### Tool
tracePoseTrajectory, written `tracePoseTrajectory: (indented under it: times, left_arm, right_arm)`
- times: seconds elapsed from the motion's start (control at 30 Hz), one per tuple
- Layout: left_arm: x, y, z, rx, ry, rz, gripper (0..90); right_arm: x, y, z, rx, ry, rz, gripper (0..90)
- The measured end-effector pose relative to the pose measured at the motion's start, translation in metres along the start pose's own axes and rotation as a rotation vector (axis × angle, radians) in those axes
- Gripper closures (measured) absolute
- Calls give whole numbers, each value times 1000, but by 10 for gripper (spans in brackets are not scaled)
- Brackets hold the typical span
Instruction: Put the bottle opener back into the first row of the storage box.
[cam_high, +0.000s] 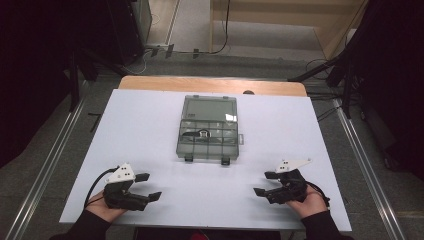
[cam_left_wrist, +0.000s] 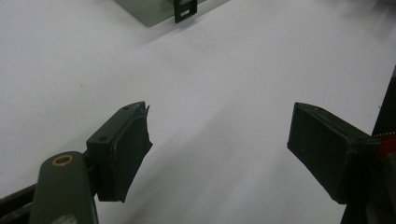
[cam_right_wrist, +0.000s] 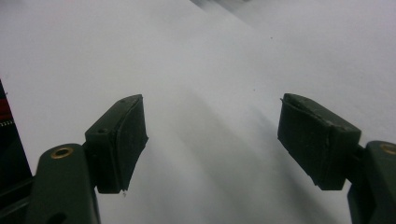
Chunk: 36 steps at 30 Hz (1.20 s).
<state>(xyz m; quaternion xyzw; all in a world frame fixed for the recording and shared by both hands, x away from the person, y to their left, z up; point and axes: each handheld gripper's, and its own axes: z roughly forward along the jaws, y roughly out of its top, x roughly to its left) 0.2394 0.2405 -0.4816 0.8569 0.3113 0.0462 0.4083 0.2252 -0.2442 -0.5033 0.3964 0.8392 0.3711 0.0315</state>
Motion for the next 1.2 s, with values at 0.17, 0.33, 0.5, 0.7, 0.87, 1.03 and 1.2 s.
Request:
tracePoseTrajectory:
  times: [0.17, 0.33, 0.5, 0.7, 0.87, 1.03, 1.2]
  left_arm:
    - [0, -1, 1, 2, 5, 8, 203]
    - [0, -1, 1, 2, 9, 12, 203]
    - [0, -1, 1, 2, 8, 10, 203]
    - [0, -1, 1, 4, 6, 10, 203]
    - [0, -1, 1, 3, 6, 10, 203]
    - [0, -1, 1, 3, 7, 11, 203]
    - [0, -1, 1, 3, 6, 11, 203]
  right_arm:
    - [-2, -1, 0, -8, -11, 5, 236]
    - [-2, -1, 1, -7, -12, 9, 231]
    - [-2, -1, 1, -4, -7, 6, 232]
    - [-2, -1, 2, -3, -8, 3, 231]
    - [-1, -1, 1, -6, -8, 8, 231]
    - [-1, -1, 2, 3, -6, 0, 231]
    - [-1, -1, 2, 2, -6, -1, 232]
